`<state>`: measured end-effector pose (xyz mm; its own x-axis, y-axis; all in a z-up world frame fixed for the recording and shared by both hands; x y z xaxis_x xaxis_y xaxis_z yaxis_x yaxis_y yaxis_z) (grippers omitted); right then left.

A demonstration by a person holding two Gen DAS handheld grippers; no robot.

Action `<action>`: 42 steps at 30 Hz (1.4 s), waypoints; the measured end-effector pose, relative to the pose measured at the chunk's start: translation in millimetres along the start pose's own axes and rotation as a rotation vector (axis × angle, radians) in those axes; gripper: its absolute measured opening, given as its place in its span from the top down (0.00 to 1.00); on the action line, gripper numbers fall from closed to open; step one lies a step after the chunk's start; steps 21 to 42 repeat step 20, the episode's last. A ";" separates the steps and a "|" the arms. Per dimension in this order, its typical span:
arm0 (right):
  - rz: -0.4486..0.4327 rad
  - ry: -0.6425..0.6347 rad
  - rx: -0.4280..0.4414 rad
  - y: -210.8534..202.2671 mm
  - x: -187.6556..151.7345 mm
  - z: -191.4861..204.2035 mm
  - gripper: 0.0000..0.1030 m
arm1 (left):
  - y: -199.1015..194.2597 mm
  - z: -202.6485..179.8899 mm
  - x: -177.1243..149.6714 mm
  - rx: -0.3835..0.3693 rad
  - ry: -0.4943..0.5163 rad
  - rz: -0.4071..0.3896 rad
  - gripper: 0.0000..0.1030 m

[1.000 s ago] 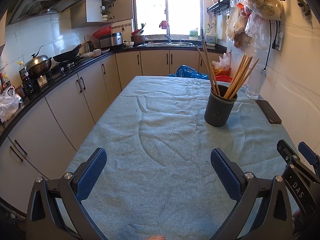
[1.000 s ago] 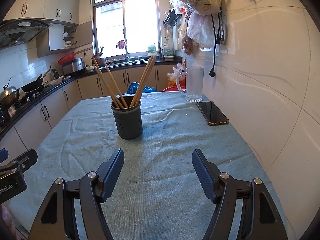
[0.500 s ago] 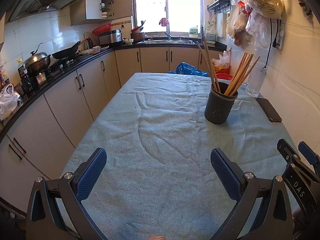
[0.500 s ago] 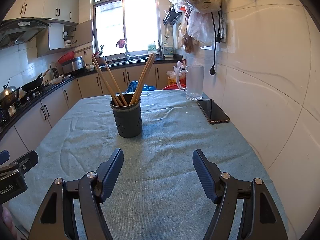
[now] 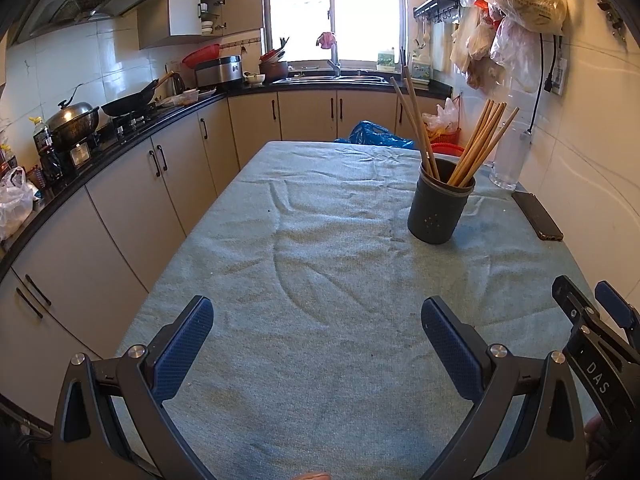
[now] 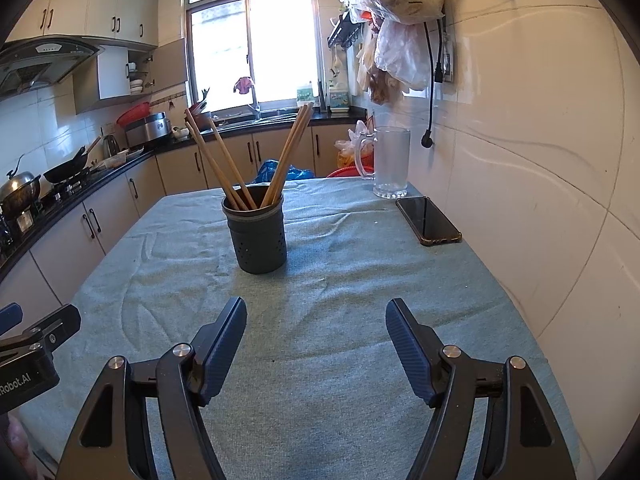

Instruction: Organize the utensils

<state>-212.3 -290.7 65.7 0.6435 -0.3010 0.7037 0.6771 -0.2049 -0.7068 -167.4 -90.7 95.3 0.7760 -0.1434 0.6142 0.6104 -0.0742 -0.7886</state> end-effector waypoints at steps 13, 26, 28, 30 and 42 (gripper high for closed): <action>0.010 -0.015 0.008 3.7 -1.1 2.7 0.25 | 4.9 -3.5 -4.3 -0.001 0.013 0.003 0.00; 0.022 -0.015 0.016 8.7 -0.9 1.8 0.25 | 7.1 -7.8 -3.8 -0.008 0.028 0.009 0.00; 0.022 -0.015 0.016 8.7 -0.9 1.8 0.25 | 7.1 -7.8 -3.8 -0.008 0.028 0.009 0.00; 0.022 -0.015 0.016 8.7 -0.9 1.8 0.25 | 7.1 -7.8 -3.8 -0.008 0.028 0.009 0.00; 0.022 -0.015 0.016 8.7 -0.9 1.8 0.25 | 7.1 -7.8 -3.8 -0.008 0.028 0.009 0.00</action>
Point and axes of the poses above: each gripper's, at about its wrist camera, not at the fingertips, and y roughly the way its jaws point, z to its left, x to its top, the point moved 4 cm from there along y, roughly the way its jaws point, and after that the axes turned 13 degrees about z, right-handed, at the moved point
